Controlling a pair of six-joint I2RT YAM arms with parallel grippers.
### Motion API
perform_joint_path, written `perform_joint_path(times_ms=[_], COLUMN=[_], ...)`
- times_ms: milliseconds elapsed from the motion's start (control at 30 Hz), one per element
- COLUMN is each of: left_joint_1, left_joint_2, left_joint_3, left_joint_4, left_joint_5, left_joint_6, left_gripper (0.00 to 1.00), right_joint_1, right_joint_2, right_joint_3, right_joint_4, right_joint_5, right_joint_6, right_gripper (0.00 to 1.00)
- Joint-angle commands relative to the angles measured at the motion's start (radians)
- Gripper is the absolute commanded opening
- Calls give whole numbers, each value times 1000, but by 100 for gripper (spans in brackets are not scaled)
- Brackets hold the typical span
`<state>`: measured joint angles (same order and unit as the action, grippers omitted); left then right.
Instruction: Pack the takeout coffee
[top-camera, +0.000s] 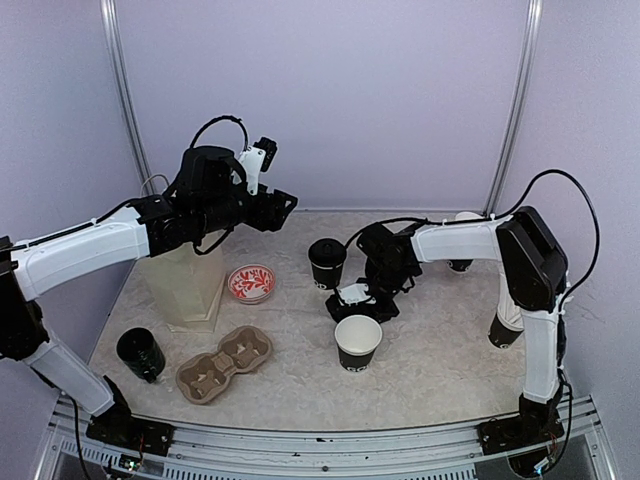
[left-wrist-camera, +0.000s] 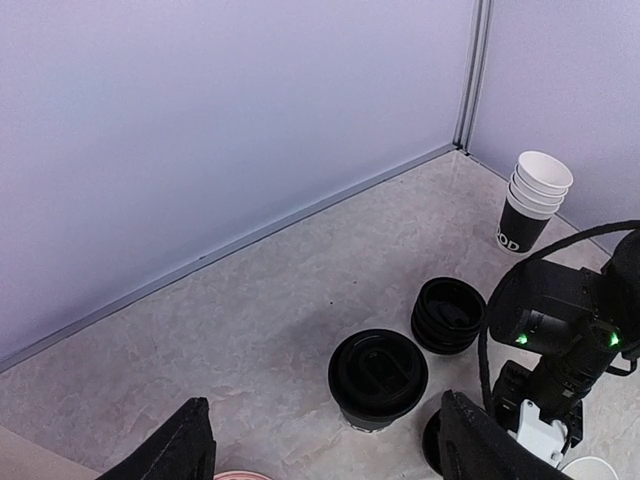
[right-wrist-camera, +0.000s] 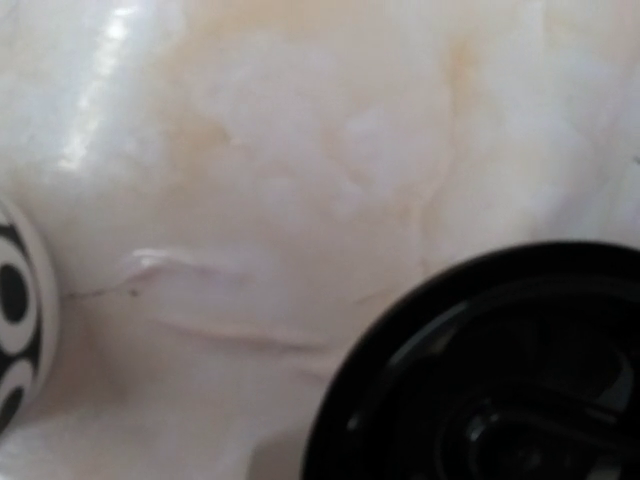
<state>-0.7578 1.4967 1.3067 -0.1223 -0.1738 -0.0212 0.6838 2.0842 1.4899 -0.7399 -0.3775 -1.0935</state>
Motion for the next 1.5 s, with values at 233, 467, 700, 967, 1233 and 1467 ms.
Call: perform_joint_path(times_ms=[233, 467, 700, 967, 1233, 1467], left_joint_1=[9, 14, 14, 14, 1, -133], left_joint_2=[15, 20, 22, 22, -33, -181], left_joint_3=[20, 21, 22, 19, -96, -310], left_joint_4=[-9, -9, -12, -6, 192, 575], left_joint_5=[24, 35, 33, 42, 130, 117], left_joint_6=[-12, -15, -12, -10, 4, 98], left_gripper=[75, 75, 75, 74, 79, 91], right_joint_1=[-6, -6, -9, -66, -215, -283], right_joint_2=[53, 41, -61, -197, -280, -320], right_joint_3=[42, 54, -18, -46, 120, 191], right_joint_4=[-13, -40, -53, -114, -245, -229], right_joint_5=[-23, -49, -60, -150, -591, -1005], right_joint_6=[2, 17, 60, 120, 190, 311], right_gripper=[21, 0, 0, 0, 0, 0])
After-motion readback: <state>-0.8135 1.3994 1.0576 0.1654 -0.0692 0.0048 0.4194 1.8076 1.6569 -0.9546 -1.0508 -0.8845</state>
